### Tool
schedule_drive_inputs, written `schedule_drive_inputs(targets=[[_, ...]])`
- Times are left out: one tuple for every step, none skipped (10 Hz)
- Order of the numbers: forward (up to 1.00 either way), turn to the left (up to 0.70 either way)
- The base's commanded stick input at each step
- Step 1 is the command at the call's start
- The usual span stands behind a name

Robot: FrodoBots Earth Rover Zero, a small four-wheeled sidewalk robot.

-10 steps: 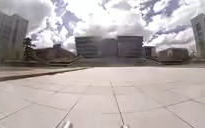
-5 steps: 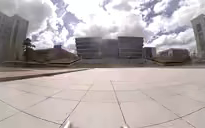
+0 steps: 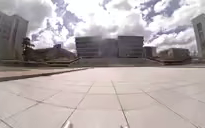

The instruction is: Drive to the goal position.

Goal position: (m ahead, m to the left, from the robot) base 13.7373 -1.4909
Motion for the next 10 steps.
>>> schedule_drive_inputs(targets=[[0.7,-0.04],[0.7,-0.14],[0.7,-0.25],[0.7,-0.35],[0.7,-0.09],[0.7,0.0],[0.7,0.0],[0.7,0.0],[0.7,0.0],[0.7,0.0]])
